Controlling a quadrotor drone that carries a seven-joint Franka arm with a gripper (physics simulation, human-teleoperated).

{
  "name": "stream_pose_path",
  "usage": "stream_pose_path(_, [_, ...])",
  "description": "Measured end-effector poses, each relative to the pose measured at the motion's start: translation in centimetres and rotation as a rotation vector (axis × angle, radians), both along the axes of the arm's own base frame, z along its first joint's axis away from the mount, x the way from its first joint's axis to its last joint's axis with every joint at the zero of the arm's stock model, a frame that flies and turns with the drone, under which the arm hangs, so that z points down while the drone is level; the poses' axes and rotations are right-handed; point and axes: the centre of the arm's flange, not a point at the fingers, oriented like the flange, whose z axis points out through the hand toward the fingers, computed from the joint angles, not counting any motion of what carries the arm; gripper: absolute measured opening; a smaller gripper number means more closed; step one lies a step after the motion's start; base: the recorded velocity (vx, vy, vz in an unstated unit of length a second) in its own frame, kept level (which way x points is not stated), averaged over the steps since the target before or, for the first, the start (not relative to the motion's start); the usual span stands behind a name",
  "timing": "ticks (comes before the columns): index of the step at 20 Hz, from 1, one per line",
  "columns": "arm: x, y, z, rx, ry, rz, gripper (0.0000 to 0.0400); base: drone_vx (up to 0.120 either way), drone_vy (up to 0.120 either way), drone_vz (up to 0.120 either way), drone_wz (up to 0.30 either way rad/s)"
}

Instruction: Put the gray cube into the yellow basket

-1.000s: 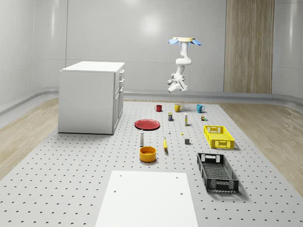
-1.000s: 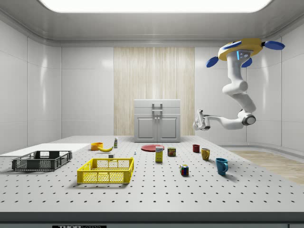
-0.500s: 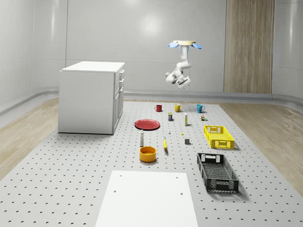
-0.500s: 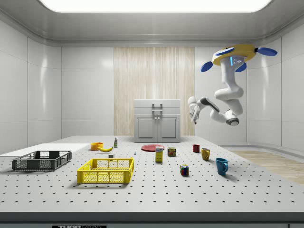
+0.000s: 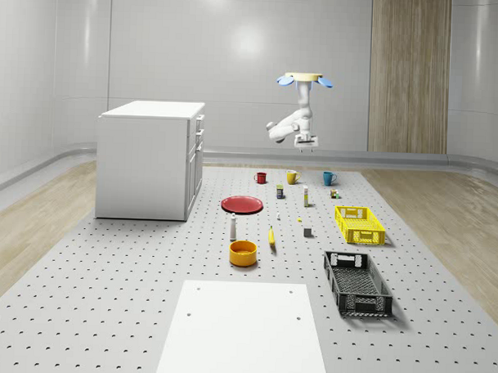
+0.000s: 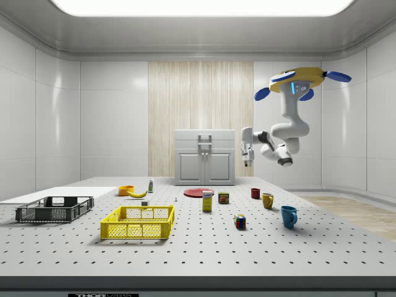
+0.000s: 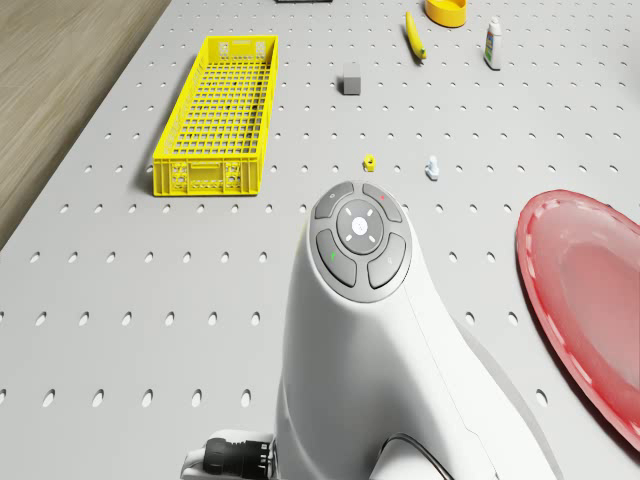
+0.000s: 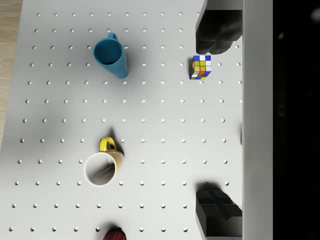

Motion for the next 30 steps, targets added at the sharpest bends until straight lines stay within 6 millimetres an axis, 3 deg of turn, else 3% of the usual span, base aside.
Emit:
stream_pose_path(5, [0.0,-0.46,-0.05,-0.047,0.002,-0.001,0.04,0.096,-0.048,-0.12,0.0])
stream_pose_path(12, [-0.01,-0.69,-0.06,-0.07,0.003,-0.002,0.04,0.12,0.0,-0.006,0.0])
stream_pose_path(16, [-0.01,-0.73,-0.06,-0.075,0.003,-0.002,0.04,0.12,0.0,-0.12,0.0])
stream_pose_path(30, [-0.01,-0.77,-0.07,-0.079,0.003,-0.001,0.04,0.12,-0.017,-0.037,0.0])
